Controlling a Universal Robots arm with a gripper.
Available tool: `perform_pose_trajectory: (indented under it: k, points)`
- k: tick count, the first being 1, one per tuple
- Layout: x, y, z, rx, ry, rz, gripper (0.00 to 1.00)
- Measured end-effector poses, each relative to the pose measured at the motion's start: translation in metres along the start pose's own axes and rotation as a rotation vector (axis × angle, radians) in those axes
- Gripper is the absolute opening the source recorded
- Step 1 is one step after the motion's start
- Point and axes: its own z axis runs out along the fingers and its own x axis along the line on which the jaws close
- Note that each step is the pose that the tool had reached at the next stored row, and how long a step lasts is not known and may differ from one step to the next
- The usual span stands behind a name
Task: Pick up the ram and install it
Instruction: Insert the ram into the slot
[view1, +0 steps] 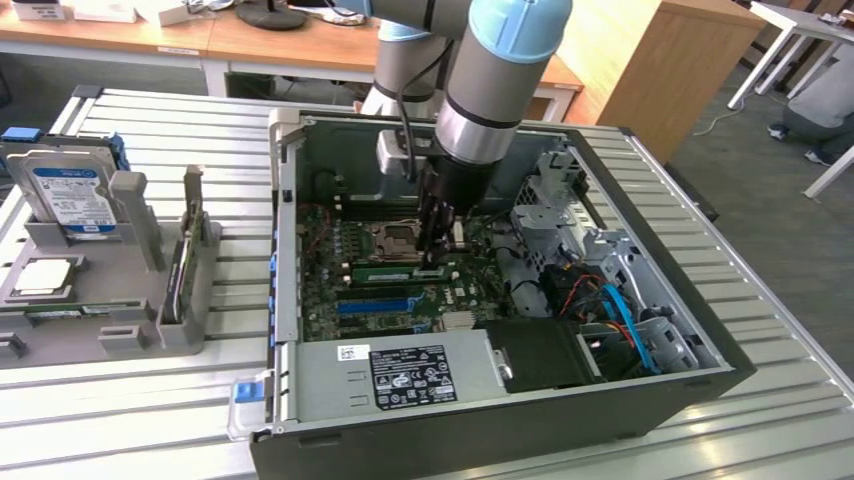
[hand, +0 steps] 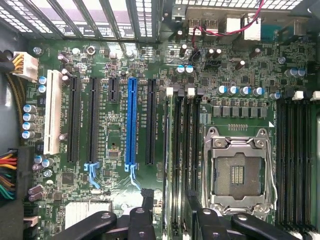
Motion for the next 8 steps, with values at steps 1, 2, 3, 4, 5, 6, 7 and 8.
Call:
perform_pose_trajectory:
  k: [1,2,3,4,5,6,7,8]
  points:
    - [0.0000,0.0001,-0.0012,-0.0001,0.0003,0.000,0.38]
    - [-0.0001,0.0001,-0.0029,0.0000,0.0001,0.000,0.38]
    - [-0.0001,0.0002,-0.0043,0.0000,0.0000,0.000,0.38]
    - [-0.0001,0.0002,-0.0051,0.0000,0.0001,0.000,0.38]
    - [-0.0002,0.0002,-0.0051,0.0001,-0.0001,0.000,0.38]
    - [-0.0002,0.0002,-0.0051,0.0001,-0.0001,0.000,0.38]
    - [-0.0002,0.0002,-0.0051,0.0001,-0.0001,0.000,0.38]
    - [-0.0002,0.0002,-0.0051,0.0001,-0.0001,0.000,0.38]
